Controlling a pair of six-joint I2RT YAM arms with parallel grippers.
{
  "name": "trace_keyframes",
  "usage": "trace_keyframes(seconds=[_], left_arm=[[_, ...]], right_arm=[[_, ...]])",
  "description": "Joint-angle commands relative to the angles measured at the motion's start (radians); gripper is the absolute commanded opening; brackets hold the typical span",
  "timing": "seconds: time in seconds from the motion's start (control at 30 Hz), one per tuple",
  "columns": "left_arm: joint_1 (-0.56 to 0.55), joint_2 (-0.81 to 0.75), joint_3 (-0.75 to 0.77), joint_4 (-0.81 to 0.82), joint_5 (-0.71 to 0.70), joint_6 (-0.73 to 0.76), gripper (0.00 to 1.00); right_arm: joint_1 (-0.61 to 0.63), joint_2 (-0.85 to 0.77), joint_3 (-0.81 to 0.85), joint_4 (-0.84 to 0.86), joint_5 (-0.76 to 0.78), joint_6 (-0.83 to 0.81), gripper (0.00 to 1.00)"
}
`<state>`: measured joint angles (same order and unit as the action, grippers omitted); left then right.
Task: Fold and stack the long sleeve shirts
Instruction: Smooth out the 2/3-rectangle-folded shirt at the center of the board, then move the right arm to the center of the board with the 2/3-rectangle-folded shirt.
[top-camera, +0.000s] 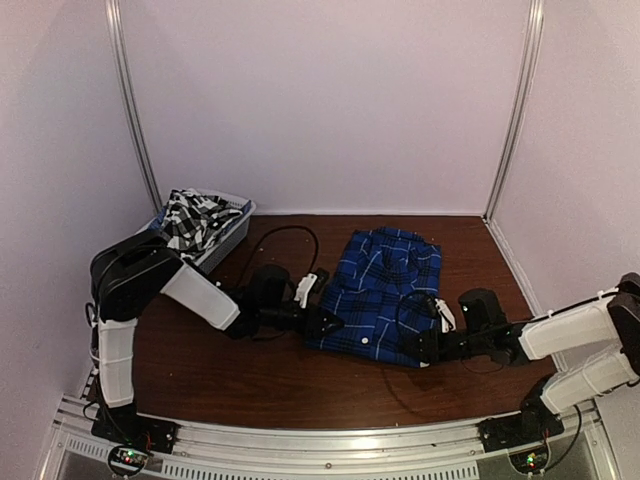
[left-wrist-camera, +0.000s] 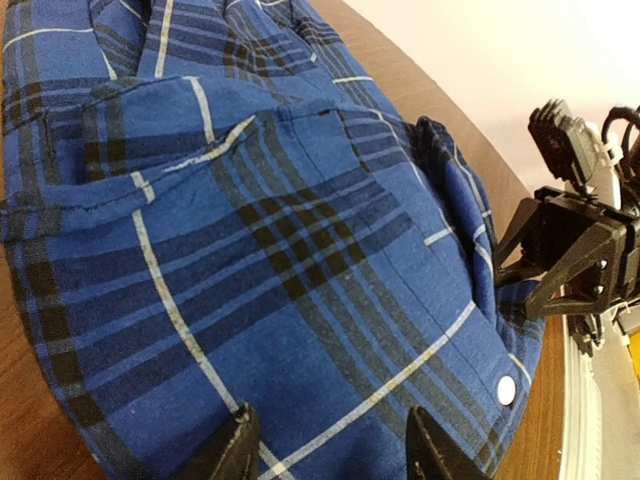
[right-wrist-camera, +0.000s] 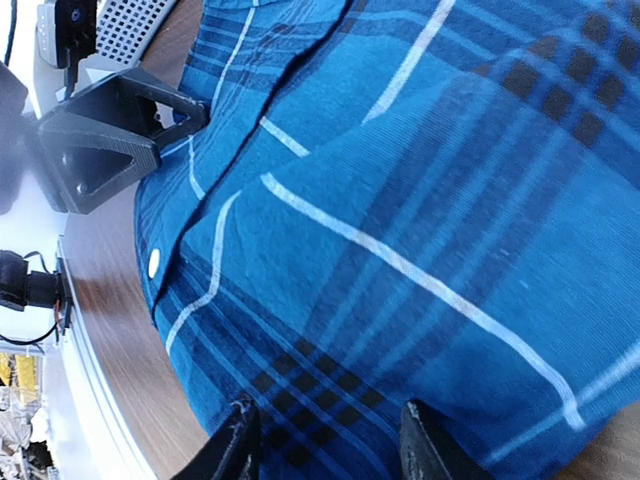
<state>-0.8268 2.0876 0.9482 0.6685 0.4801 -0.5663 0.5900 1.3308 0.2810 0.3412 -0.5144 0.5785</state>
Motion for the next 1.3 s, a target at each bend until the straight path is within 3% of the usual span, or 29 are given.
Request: trace_keyframes(seconds=[0.0,0.17,0.23,0.5,0.67,0.93,1.27], left_arm=[[-0.004,-0.096,-0.040,-0.096,-0.062,0.084,0.53],[-0.005,-0.227,-0.101,-0.126,-0.139,0.149,0.56],[-0.005,-0.276,-0.112,-0.167,-0.184,0.162,0.57],[-0.005,-0.478,-0.142,-0.341,-0.415,0.166,0.61],[-0.001,-0.614,-0.170,-0.419,-0.581,0.134,0.88],[0.014,-0.669,-0.165,-0.497,-0.566,0.170,0.93],[0.014,-0.717,-0.218,-0.481,-0.549,0.194,0.98]], right_arm=[[0.018,-0.153,-0.009,-0.159,0.075,-0.035,0.52],[0.061,-0.330,0.048,-0.330,0.137,-0.064,0.74],[0.078,-0.365,0.068,-0.390,0.158,-0.072,0.76],[0.205,-0.332,0.178,-0.554,0.334,-0.115,0.76],[0.316,-0.235,0.252,-0.608,0.446,-0.116,0.76],[0.460,-0.023,0.380,-0.722,0.652,-0.125,0.75],[0.524,0.137,0.495,-0.820,0.802,-0.135,0.69]])
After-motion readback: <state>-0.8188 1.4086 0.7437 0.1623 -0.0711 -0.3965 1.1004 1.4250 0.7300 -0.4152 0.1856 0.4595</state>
